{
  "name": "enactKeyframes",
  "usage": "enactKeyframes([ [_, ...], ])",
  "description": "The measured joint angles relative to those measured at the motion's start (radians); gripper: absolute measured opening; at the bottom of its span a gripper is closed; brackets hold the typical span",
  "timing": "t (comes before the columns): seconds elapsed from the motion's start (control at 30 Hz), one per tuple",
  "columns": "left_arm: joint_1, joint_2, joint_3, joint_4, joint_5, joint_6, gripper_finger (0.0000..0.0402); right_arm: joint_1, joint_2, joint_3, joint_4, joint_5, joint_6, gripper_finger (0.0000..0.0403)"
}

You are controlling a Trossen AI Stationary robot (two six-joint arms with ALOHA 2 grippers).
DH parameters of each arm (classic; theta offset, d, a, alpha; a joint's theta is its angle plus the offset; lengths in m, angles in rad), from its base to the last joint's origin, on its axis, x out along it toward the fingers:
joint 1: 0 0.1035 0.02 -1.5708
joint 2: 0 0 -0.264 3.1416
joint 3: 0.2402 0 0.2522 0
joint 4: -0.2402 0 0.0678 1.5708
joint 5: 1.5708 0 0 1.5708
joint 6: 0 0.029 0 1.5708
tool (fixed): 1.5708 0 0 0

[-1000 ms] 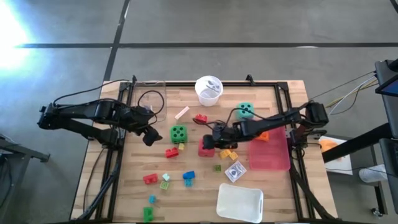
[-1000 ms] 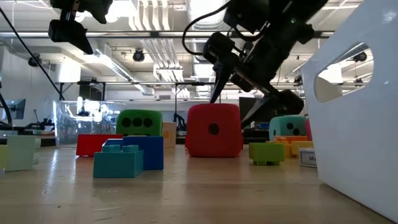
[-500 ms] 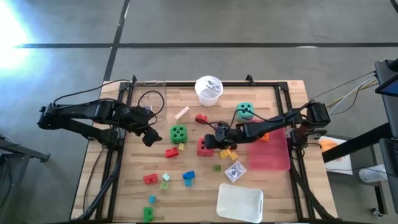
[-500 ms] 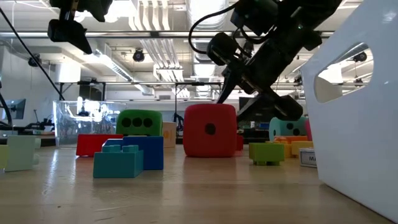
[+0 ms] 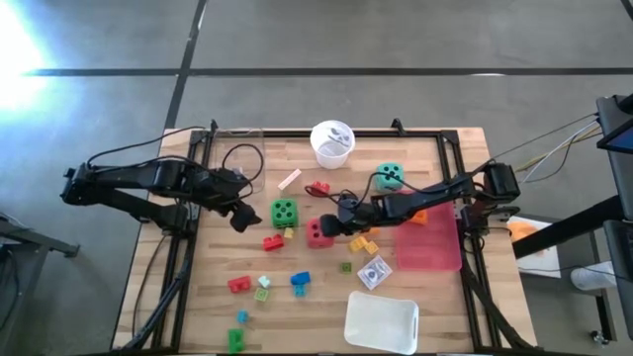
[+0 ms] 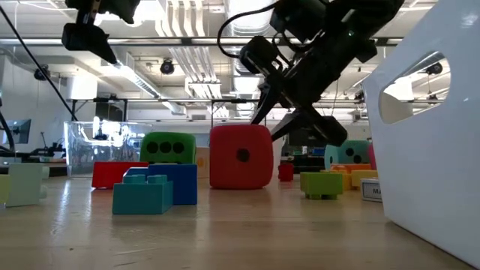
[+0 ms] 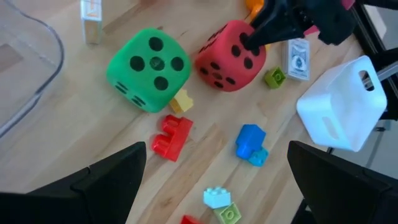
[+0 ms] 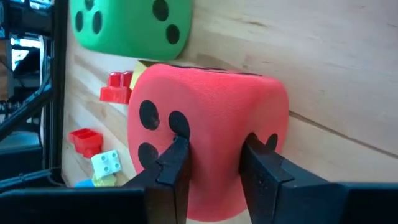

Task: Pick & Place Toys
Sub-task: Put the red dice into the transparent bin

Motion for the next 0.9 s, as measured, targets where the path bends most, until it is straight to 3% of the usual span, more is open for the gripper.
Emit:
enactKeyframes([
  [0.37,0.0,0.0,0.0,0.146,0.0,-0.025,0.0392,0.0,-0.165,0.031,0.015,0.032,-0.102,0.0048],
  [0.7,-0.003,0.0,0.0,0.393,0.019,0.097,0.0392,0.0,-0.345,0.044,0.024,0.112,-0.215,0.0029],
  [0.9,-0.003,0.003,0.0,0.483,0.018,0.119,0.0392,0.0,-0.399,0.045,0.15,0.126,-0.274,0.0021],
])
